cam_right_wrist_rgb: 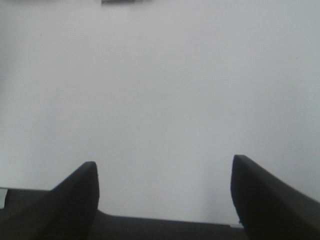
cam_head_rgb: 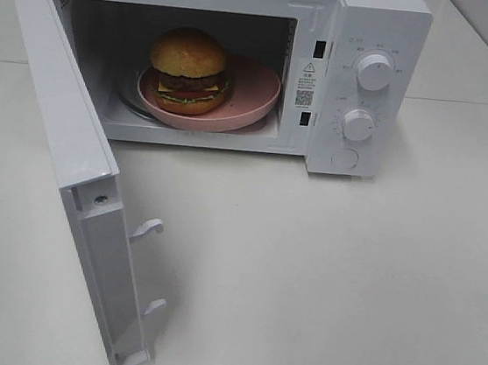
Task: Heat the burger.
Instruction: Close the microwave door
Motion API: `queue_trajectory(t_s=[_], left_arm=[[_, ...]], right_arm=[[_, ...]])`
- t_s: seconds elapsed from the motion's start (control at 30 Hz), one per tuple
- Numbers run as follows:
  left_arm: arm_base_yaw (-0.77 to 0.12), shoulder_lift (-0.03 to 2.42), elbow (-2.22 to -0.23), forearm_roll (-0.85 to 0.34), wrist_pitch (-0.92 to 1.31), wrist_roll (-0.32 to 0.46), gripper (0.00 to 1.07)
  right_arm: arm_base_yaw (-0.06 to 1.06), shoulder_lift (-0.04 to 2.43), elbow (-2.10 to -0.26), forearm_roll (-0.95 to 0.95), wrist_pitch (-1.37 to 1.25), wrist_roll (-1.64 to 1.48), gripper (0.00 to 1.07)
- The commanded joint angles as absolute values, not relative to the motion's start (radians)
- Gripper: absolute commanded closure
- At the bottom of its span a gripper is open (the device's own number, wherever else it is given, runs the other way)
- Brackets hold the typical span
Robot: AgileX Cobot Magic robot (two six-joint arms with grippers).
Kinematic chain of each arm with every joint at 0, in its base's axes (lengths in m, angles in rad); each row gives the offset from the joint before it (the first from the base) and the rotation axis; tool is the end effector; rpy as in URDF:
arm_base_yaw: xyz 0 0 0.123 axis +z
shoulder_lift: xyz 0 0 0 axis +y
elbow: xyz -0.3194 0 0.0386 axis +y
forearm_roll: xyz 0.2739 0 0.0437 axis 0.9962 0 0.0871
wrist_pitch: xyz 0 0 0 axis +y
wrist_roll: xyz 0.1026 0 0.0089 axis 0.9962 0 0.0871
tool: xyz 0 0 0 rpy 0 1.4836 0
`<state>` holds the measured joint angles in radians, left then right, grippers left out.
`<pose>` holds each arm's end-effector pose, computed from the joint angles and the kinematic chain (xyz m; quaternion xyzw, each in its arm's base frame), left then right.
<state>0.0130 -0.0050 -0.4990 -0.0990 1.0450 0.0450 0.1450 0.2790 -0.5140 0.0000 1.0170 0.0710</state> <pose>-0.0084 -0.0089 0.2857 0.0152 0.8469 -0.0341 0.5305 0.0384 0.0056 0.2884 -0.0335 0.9050 0.0457 0.4217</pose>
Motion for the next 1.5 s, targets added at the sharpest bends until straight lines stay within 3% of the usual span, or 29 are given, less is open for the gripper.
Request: queue_trajectory(t_s=[0.03,0.3,1.13,1.23,1.5], left_arm=[[0.016,-0.025,-0.496,-0.102,1.035,0.043,1.07],[0.016,-0.025,-0.496,-0.102,1.035,0.043,1.07],[0.016,-0.023,-0.502,-0.122,1.027,0.043,1.07],[0.016,-0.023,-0.521,-0.132,0.984,0.052,1.07],[0.016,0.021,-0.44,-0.145,0.613,0.109,1.07]], right_arm=[[0.146,0.211,-0.51,0.0,1.003,0.045,0.37],[0.146,-0.021,-0.508,0.0,0.999,0.042,0.37],[0.146,-0.027,-0.503,0.0,1.002,0.048,0.37],[0.146,-0.027,-0.503,0.0,1.002,0.048,0.37],[0.146,-0.027,-0.503,0.0,1.002,0.048,0.37]])
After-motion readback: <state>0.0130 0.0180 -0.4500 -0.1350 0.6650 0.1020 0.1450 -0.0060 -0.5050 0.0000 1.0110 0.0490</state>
